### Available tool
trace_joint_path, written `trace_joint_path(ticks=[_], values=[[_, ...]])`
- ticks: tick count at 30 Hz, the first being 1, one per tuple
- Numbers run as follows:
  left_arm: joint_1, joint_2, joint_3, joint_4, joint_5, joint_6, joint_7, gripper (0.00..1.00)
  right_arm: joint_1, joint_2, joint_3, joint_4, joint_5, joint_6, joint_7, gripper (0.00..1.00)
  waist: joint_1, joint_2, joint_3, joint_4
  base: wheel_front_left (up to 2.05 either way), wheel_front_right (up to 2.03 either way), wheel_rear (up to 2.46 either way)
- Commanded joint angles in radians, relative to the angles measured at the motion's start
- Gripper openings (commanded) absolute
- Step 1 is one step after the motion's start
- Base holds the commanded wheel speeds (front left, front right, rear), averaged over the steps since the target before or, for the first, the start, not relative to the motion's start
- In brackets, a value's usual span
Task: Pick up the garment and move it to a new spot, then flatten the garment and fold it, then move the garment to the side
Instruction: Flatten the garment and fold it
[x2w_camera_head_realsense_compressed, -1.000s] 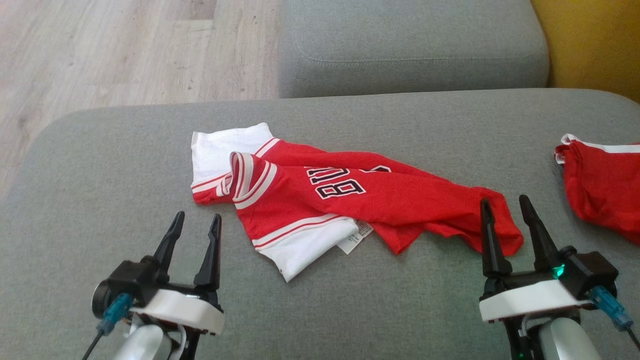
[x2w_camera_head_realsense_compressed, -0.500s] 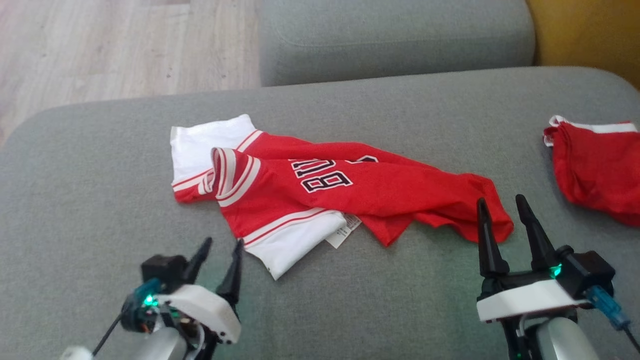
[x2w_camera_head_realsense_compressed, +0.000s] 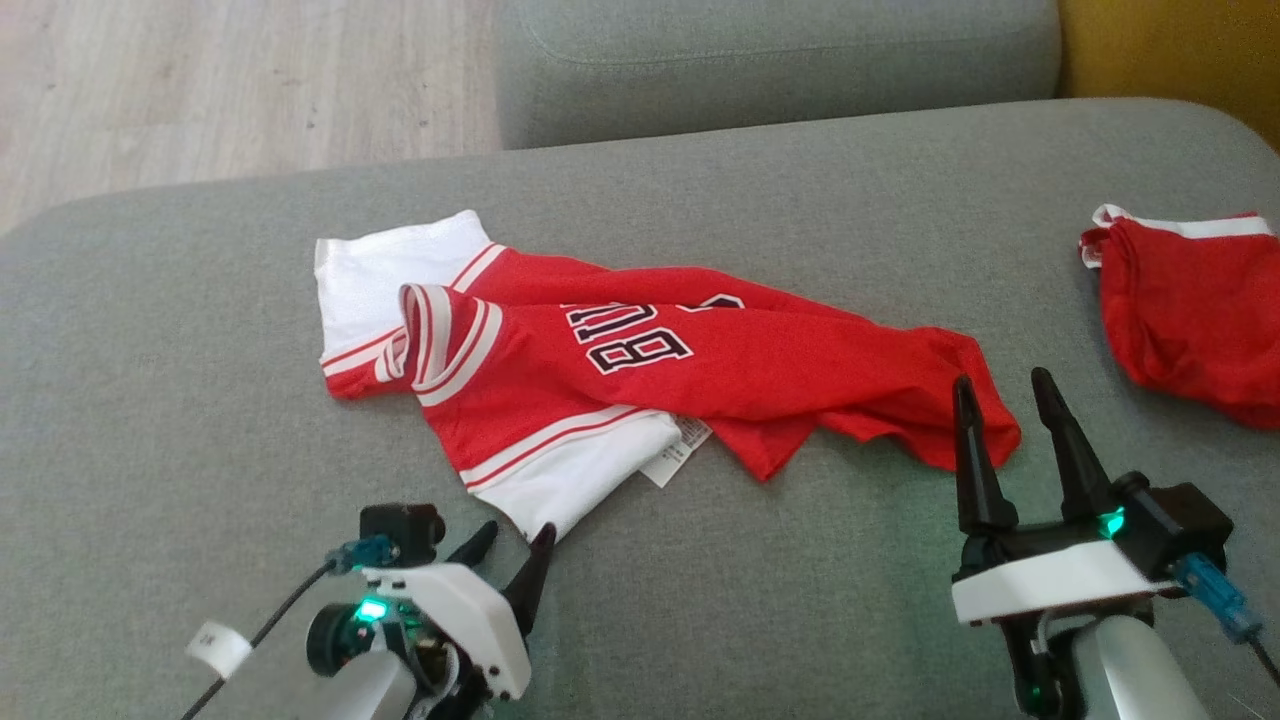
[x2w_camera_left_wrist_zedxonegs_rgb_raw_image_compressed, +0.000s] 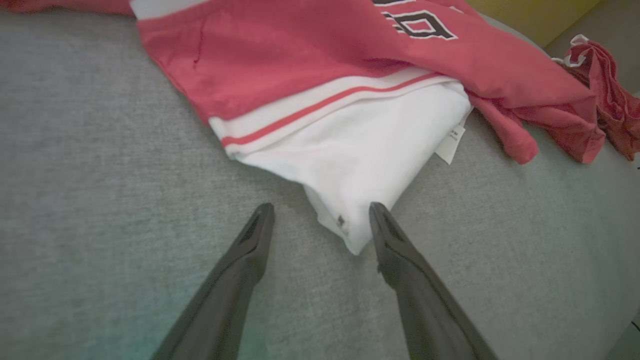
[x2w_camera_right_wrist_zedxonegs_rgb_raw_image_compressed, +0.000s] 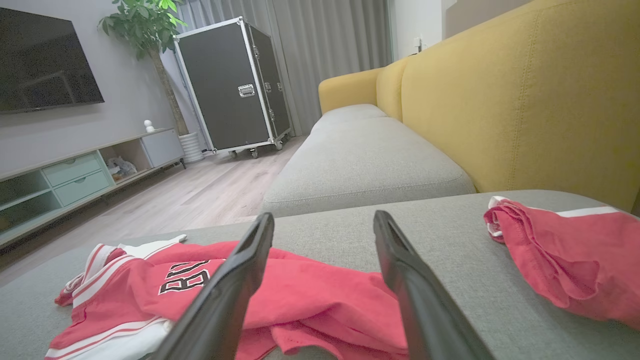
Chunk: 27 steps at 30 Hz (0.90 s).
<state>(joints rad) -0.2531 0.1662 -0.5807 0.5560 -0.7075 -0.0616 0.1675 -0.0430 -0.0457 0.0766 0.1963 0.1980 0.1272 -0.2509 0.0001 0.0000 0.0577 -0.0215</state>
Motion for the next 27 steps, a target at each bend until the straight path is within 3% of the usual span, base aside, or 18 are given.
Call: trace_joint_path(ticks=[1, 12, 13, 14, 21, 27], values=[[-0.051, 0.001, 0.031, -0.015, -0.005, 0.001, 0.003, 1.0, -0.042, -0.004, 0.024, -0.033, 0.006, 0.003, -0.011, 1.0, -0.0001, 0.0, 0.004, -0.004, 0.0, 0.0, 0.0], [-0.105, -0.035, 0.013, -0.008, -0.022, -0.045, -0.069, 0.97, -0.052, -0.004, 0.022, -0.031, 0.007, 0.003, -0.011, 1.0, -0.0001, 0.0, 0.026, -0.024, 0.0, 0.0, 0.0], [-0.108, -0.036, 0.008, -0.005, -0.026, -0.049, -0.069, 0.2, -0.052, -0.004, 0.023, -0.03, 0.007, 0.003, -0.011, 1.0, -0.0001, 0.0, 0.025, -0.025, 0.0, 0.0, 0.0], [-0.11, -0.036, 0.003, -0.001, -0.03, -0.052, -0.067, 0.0, -0.052, -0.004, 0.024, -0.029, 0.008, 0.003, -0.011, 1.0, -0.0001, 0.0, 0.024, -0.026, 0.0, 0.0, 0.0], [-0.125, -0.004, 0.026, 0.02, -0.04, -0.054, -0.117, 0.0, -0.048, -0.004, 0.016, -0.024, 0.011, 0.003, -0.011, 1.0, -0.0001, 0.0, 0.006, -0.017, 0.0, 0.0, 0.0], [-0.127, 0.072, 0.088, 0.011, -0.04, -0.029, -0.185, 0.0, -0.037, -0.004, 0.008, -0.021, 0.015, 0.003, -0.011, 1.0, -0.0001, 0.0, -0.023, 0.009, 0.0, 0.0, 0.0]])
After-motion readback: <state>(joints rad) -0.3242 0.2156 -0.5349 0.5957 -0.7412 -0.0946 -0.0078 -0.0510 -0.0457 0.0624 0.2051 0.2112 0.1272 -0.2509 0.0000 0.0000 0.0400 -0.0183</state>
